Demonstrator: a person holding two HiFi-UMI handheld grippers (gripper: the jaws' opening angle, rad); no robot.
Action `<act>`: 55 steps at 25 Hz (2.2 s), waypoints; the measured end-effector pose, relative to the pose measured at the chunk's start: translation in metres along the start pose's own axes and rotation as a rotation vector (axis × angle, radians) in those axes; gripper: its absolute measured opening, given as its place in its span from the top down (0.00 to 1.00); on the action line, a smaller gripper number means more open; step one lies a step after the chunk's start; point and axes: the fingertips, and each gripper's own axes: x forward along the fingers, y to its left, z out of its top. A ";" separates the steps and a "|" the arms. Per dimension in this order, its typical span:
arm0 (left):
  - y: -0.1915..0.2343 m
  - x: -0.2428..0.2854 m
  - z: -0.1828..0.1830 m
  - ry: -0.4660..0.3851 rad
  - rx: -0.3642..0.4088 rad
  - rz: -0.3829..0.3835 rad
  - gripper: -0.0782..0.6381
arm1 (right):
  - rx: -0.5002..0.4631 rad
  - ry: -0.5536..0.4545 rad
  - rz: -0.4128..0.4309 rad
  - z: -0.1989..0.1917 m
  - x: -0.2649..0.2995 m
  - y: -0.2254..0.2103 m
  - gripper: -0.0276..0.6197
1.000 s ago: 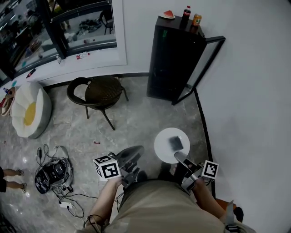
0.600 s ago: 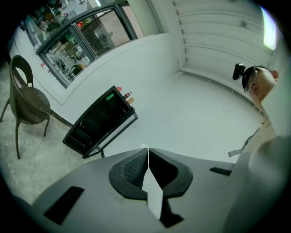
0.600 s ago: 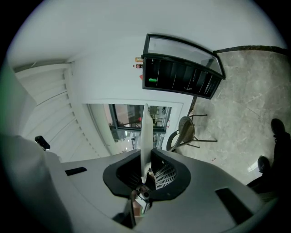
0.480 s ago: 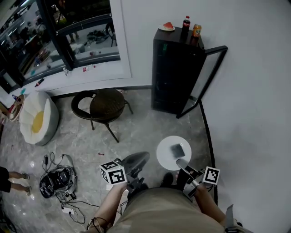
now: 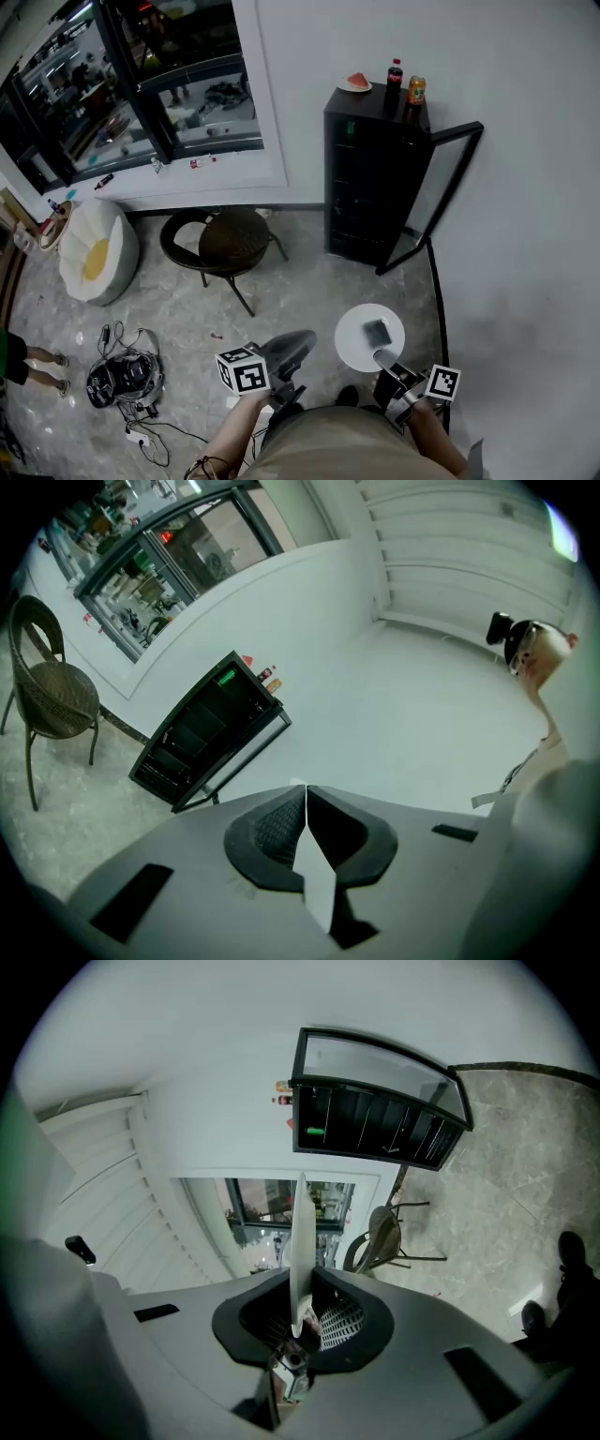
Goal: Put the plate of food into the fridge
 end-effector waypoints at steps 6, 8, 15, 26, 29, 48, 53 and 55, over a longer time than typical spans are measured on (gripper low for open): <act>-0.003 0.032 -0.002 -0.020 -0.012 0.037 0.87 | -0.025 0.046 0.019 0.033 -0.008 -0.002 0.89; -0.006 0.040 -0.003 -0.021 -0.009 0.049 0.87 | -0.017 0.053 0.022 0.039 -0.013 -0.005 0.89; -0.012 0.054 -0.007 -0.015 0.015 0.070 0.87 | -0.013 0.079 0.000 0.053 -0.023 -0.020 0.89; 0.022 0.057 0.010 -0.024 0.007 0.081 0.87 | -0.028 0.111 0.012 0.066 0.011 -0.011 0.89; 0.029 0.069 0.017 -0.008 0.009 0.039 0.87 | -0.035 0.096 -0.012 0.073 0.013 -0.013 0.89; 0.093 0.112 0.092 0.088 -0.012 -0.070 0.87 | 0.059 -0.089 0.051 0.117 0.080 0.009 0.89; 0.109 0.115 0.109 0.096 -0.019 -0.088 0.87 | 0.044 -0.101 0.018 0.121 0.097 0.011 0.89; 0.115 0.117 0.116 0.095 -0.020 -0.096 0.87 | 0.061 -0.110 0.024 0.124 0.106 0.011 0.89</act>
